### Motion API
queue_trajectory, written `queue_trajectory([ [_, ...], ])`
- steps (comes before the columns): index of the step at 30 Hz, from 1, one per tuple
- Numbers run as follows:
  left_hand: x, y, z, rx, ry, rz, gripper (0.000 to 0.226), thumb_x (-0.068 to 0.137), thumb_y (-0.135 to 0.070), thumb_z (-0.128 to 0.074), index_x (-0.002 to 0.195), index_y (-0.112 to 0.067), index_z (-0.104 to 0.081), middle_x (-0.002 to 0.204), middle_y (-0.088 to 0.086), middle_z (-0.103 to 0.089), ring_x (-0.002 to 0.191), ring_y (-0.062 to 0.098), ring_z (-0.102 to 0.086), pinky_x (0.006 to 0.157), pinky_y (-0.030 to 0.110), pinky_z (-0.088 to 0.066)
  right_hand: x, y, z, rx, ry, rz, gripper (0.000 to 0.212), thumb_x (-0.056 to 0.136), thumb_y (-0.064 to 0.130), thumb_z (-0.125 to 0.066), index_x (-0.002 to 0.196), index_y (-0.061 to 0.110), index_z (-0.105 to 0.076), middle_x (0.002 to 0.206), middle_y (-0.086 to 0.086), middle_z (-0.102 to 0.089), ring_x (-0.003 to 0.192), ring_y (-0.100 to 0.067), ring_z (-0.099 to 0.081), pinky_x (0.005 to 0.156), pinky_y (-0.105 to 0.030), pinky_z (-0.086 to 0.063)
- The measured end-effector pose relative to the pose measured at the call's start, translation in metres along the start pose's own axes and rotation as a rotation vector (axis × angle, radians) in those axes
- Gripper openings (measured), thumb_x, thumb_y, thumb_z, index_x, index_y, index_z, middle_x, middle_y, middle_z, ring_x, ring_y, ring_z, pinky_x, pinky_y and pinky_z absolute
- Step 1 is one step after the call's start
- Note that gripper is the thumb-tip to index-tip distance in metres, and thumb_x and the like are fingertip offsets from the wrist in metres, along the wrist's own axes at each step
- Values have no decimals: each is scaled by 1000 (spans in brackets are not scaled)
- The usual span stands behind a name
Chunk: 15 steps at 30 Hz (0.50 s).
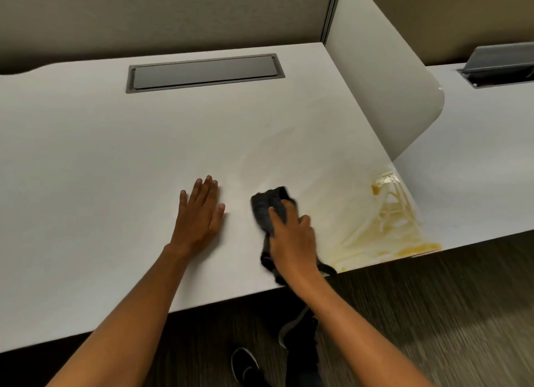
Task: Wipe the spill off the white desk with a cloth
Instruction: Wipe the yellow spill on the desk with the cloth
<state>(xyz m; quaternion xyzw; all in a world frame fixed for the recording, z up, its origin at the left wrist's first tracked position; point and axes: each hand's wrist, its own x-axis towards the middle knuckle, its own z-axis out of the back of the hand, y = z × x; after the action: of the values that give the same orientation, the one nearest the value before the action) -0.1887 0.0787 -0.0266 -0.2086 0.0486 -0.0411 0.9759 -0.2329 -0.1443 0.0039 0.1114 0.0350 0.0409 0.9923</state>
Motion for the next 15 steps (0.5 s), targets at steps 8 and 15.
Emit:
queue_trajectory([
  [8, -48, 15, -17, 250, -8, -34, 77, 97, -65, -11, 160, -23, -4, 168, -3, 8, 154, 17, 13, 123, 54, 8, 87, -96, 23, 75, -145, -389, 46, 99, 19, -47, 145, 18, -41, 155, -15, -22, 124, -45, -34, 99, -45, -42],
  [15, -49, 14, -15, 203, -16, -29, 71, 98, -59, -16, 160, -24, -5, 168, -5, 7, 155, 16, 10, 124, 52, 5, 60, -27, 8, 196, -58, -221, 48, 97, 12, -46, 144, 20, -43, 157, -11, -19, 131, -42, -29, 102, -43, -41],
])
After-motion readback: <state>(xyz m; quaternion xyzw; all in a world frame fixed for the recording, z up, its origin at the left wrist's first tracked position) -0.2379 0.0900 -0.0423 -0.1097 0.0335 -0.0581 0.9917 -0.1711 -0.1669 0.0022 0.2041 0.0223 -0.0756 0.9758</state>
